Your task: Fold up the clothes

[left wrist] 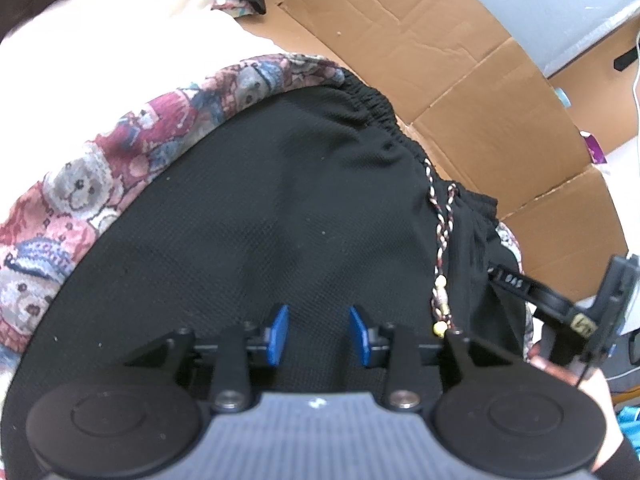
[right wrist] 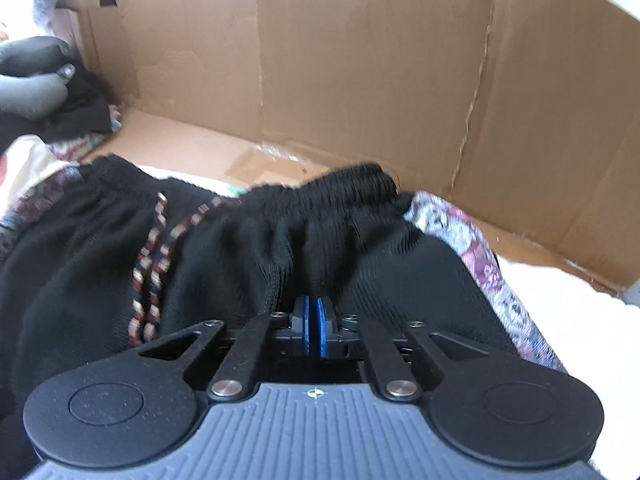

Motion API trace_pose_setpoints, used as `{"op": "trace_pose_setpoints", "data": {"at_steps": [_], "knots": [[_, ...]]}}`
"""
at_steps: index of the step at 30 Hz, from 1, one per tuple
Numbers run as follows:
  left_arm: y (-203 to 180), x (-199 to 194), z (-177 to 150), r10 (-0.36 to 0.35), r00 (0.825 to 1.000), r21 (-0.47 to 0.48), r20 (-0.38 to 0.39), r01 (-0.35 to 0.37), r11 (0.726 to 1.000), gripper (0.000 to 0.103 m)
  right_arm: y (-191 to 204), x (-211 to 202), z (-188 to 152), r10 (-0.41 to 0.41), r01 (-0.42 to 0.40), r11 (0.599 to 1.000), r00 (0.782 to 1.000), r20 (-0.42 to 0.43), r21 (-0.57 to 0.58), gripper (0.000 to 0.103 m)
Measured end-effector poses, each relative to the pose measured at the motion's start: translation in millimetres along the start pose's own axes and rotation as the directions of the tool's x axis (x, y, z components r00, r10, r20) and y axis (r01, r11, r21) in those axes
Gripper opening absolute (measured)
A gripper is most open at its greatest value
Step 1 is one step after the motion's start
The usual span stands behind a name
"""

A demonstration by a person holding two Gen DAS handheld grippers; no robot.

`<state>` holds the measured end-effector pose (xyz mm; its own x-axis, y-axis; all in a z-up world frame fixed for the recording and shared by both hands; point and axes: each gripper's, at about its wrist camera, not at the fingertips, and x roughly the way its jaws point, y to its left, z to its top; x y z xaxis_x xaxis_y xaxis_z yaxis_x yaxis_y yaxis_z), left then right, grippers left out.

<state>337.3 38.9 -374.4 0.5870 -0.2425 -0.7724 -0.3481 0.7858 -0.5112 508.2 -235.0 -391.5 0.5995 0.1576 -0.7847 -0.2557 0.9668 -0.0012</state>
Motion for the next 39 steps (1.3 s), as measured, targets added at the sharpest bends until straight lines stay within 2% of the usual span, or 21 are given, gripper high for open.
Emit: {"op": "trace_pose_setpoints", "data": {"at_steps": [3, 5, 8, 10, 14, 17, 20, 24, 29, 34, 39], "knots": [[-0.6, 0.1, -0.7, 0.003, 1.0, 0.005, 0.0, -0.003, 1.0, 0.038, -1.1, 5.3, -4.2, -0.073, 0.074, 0.997, 0.997, 0.011, -0.038, 0.009], [-0.8, 0.5, -0.8, 0.005, 1.0, 0.006, -0.001, -0.005, 1.0, 0.038, -7.8, 7.7, -3.1, -0.102, 0.102, 0.995, 0.995, 0.004, -0.021, 0.008], [0.8, 2.1, 7.0, -0.007, 1.0, 0.034, -0.019, 0.008, 0.999, 0.038, -16.0, -2.0, -1.5, -0.09, 0.089, 0.995, 0.996, 0.006, 0.032, 0.008], [1.5, 3.2, 10.5, -0.013, 1.0, 0.046, -0.028, 0.014, 0.999, 0.038, -16.2, -15.9, -2.0, -0.05, 0.048, 0.998, 0.998, 0.044, 0.05, 0.008], [1.3, 4.1, 10.4, -0.015, 0.999, 0.04, -0.029, 0.016, 0.999, 0.039, -2.0, -37.9, -2.4, 0.02, -0.024, 0.999, 0.994, 0.105, 0.038, 0.008], [1.0, 4.7, 10.2, -0.016, 0.999, 0.038, -0.029, 0.017, 0.999, 0.039, 9.8, -41.5, -0.8, 0.043, -0.044, 0.999, 0.993, 0.113, 0.01, 0.008], [0.8, 5.7, 10.2, -0.016, 0.999, 0.036, -0.027, 0.017, 0.999, 0.039, 14.3, -32.3, 1.5, 0.033, -0.034, 0.999, 0.995, 0.093, 0.012, 0.008], [1.2, 4.1, 11.7, -0.009, 1.0, 0.035, -0.006, 0.01, 0.999, 0.039, 8.4, -11.7, -4.1, 0.027, -0.029, 0.994, 0.999, 0.023, 0.101, 0.009], [-0.7, -5.3, 16.6, 0.015, 0.998, 0.057, 0.069, -0.019, 0.998, 0.042, 8.9, -15.2, -16.8, 0.026, -0.025, 0.993, 1.0, -0.003, 0.111, 0.01], [-4.7, -6.2, 18.7, 0.03, 0.996, 0.089, 0.086, -0.037, 0.995, 0.042, 11.7, -30.7, -26.1, 0.04, -0.035, 0.994, 0.998, -0.049, 0.105, 0.01], [-10.0, -7.5, 18.0, 0.036, 0.994, 0.121, 0.101, -0.048, 0.992, 0.042, 15.1, -49.8, -29.9, 0.072, -0.071, 0.991, 0.997, -0.004, 0.112, 0.01]]}}
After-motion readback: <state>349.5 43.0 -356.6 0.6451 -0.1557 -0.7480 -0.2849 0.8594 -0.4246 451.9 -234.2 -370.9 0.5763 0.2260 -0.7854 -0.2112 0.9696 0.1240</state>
